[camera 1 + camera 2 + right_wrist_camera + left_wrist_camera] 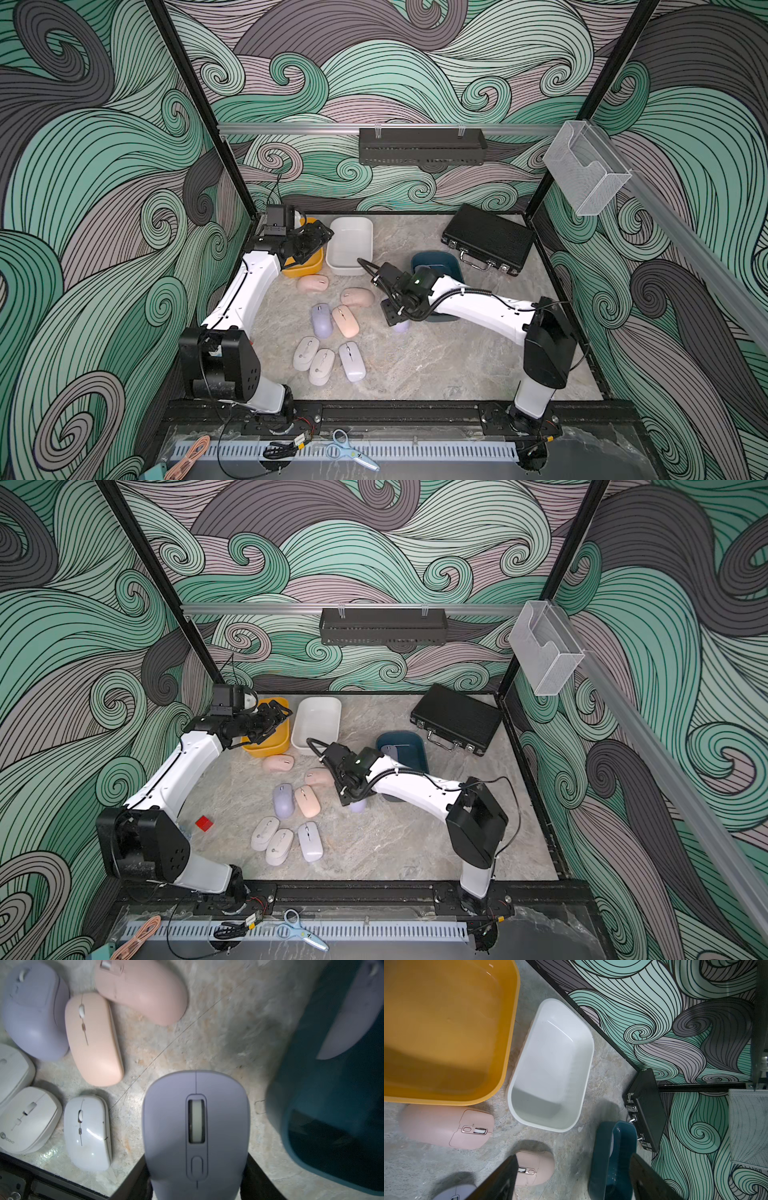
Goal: Place the mice by color into the storage box
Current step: Pick up the mouse from the center of the board, then place the mouse in the storage box.
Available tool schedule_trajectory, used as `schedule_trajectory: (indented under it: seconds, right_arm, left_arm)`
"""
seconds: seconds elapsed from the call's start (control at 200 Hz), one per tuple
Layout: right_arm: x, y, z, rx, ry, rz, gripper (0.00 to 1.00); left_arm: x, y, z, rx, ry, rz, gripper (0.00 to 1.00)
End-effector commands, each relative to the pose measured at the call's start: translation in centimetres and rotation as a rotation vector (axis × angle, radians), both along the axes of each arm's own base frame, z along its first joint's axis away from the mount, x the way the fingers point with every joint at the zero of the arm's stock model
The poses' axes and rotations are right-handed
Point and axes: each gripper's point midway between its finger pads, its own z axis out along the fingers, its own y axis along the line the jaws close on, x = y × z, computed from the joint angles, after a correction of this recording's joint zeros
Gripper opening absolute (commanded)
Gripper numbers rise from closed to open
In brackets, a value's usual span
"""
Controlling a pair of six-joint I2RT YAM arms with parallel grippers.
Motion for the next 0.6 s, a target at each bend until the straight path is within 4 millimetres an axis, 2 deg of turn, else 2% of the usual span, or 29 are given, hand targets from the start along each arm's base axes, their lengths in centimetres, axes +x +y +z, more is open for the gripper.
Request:
schedule_trajectory:
  seconds: [0.0, 0.125, 0.305, 0.42, 0.59]
  right_arm:
    - [3.4, -4.7, 2.1, -0.055, -0.062, -0.057, 0.46]
    - [7.0, -8.8, 1.9, -0.083, -0.057, -0.115, 0.46]
    - [11.4, -13.2, -0.3, -0.114, -0.034, -0.194, 0.46]
    - [13.3, -14.6, -1.7, -0.121, -0.014, -0.217, 0.46]
    - [14.2, -15.1, -3.2, -0.142, 0.0, -0.215, 0.46]
  left_arm:
    - [0.2, -1.3, -0.8, -0.053, 0.014, -0.041, 0.82]
    - [0.0, -3.7, -1.8, -0.085, 0.04, -0.101, 0.82]
    - [-1.3, -9.8, -4.2, -0.132, 0.122, -0.264, 0.81]
    - [-2.4, -12.9, -5.2, -0.144, 0.154, -0.349, 0.81]
    - [-2.7, -13.5, -5.4, -0.125, 0.159, -0.369, 0.81]
